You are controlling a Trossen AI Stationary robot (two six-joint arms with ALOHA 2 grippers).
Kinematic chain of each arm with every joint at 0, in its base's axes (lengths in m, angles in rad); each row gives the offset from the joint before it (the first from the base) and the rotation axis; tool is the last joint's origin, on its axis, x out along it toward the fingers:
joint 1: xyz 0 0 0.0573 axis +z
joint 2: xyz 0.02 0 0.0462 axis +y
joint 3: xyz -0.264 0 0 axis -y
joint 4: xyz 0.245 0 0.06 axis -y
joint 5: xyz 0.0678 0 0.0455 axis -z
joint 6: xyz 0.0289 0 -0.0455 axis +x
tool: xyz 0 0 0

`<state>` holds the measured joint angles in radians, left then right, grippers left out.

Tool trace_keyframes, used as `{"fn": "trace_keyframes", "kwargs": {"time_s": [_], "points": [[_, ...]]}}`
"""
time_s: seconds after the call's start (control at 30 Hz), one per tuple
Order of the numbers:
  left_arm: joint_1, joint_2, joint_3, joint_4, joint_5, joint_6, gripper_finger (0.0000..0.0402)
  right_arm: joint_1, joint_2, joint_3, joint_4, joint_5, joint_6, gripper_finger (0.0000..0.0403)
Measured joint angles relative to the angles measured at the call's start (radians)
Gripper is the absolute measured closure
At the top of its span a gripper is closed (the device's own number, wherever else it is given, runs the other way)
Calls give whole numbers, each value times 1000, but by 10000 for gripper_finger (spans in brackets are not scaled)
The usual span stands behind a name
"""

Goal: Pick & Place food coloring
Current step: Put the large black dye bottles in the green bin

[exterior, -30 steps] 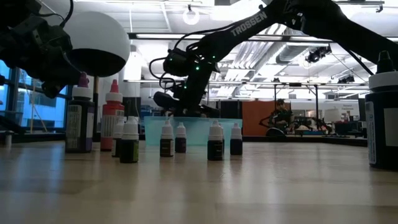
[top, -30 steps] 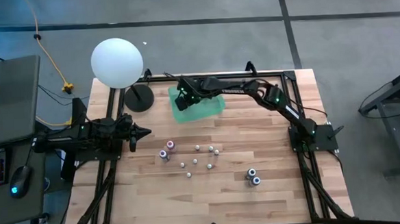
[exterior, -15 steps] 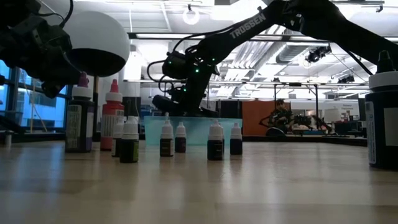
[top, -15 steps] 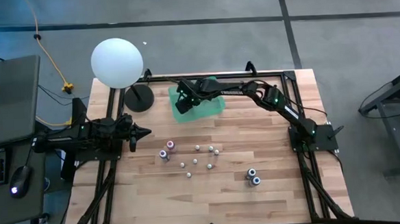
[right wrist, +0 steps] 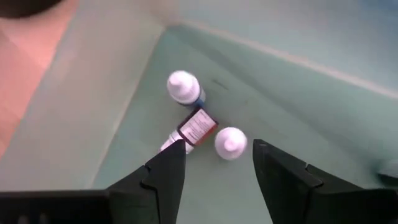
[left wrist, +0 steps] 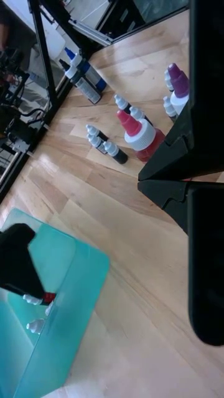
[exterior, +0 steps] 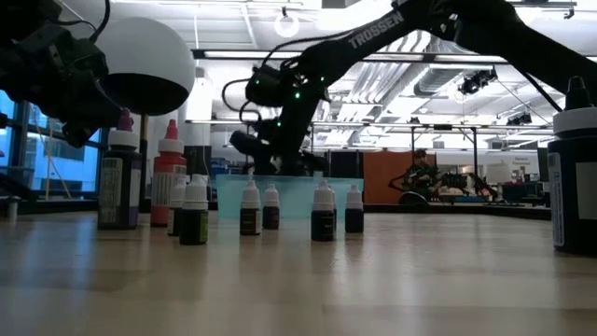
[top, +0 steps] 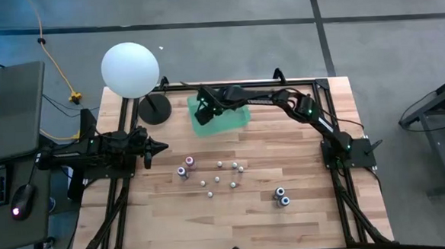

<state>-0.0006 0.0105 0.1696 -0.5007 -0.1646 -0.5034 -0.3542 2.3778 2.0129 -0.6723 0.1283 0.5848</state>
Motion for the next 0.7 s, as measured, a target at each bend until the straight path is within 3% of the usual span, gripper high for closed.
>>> {"fn": "trace_keyframes", "kwargs": {"time_s": [0.33, 0.57, 0.7], "points": [[0, 0, 0, 0, 0, 0, 401, 0, -122, 0, -36, 53, -36, 224], [0, 0, 0, 0, 0, 0, 401, 16, -236, 2, -173, -112, -76, 224], [0, 0, 0, 0, 0, 0, 401, 55, -316, 2, -302, -137, -149, 224]]}}
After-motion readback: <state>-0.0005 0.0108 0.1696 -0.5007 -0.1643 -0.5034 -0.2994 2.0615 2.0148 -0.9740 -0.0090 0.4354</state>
